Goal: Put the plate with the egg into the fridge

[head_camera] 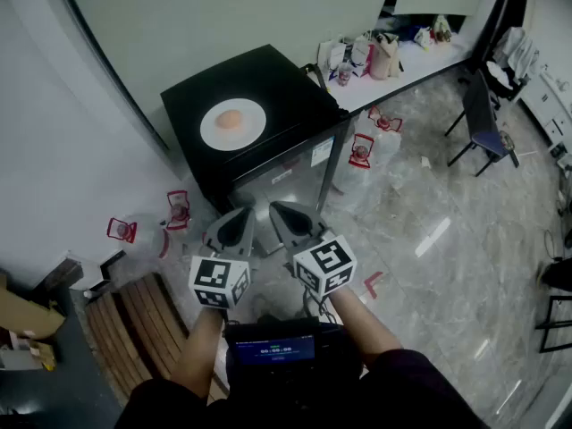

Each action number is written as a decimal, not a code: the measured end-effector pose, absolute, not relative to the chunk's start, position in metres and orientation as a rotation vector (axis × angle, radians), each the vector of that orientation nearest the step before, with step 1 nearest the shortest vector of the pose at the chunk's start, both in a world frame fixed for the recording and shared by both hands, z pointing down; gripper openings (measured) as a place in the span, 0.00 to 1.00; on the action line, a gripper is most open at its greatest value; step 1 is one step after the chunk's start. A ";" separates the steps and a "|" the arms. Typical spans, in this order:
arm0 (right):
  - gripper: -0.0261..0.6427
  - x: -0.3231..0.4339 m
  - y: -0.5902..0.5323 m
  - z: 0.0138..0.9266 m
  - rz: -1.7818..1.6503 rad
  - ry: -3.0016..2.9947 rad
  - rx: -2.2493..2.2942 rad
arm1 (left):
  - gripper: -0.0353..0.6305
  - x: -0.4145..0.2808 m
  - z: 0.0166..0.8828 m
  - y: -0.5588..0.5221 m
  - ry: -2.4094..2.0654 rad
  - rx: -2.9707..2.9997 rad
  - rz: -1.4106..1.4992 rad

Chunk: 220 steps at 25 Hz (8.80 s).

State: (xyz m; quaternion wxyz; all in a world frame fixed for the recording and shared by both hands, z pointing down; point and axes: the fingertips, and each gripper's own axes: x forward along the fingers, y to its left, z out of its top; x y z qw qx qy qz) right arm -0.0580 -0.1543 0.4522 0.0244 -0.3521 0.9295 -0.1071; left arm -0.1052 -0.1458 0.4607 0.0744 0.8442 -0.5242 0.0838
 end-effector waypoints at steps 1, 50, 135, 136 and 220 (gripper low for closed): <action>0.05 -0.059 -0.154 0.453 -0.331 2.878 -1.088 | 0.07 -0.107 0.461 -0.146 -1.578 2.533 0.251; 0.24 -0.177 -0.168 0.649 -0.492 2.420 -2.372 | 0.07 -0.270 0.547 -0.150 -1.160 2.740 0.311; 0.09 0.240 0.006 0.657 -0.549 2.389 -2.327 | 0.07 0.146 0.592 -0.051 -0.476 2.883 0.408; 0.09 0.252 0.013 0.659 -0.568 2.349 -2.347 | 0.07 0.153 0.591 -0.052 -0.481 2.884 0.407; 0.11 -0.107 -0.257 0.441 1.696 3.216 -1.347 | 0.13 -0.172 0.432 -0.361 -0.184 2.693 1.671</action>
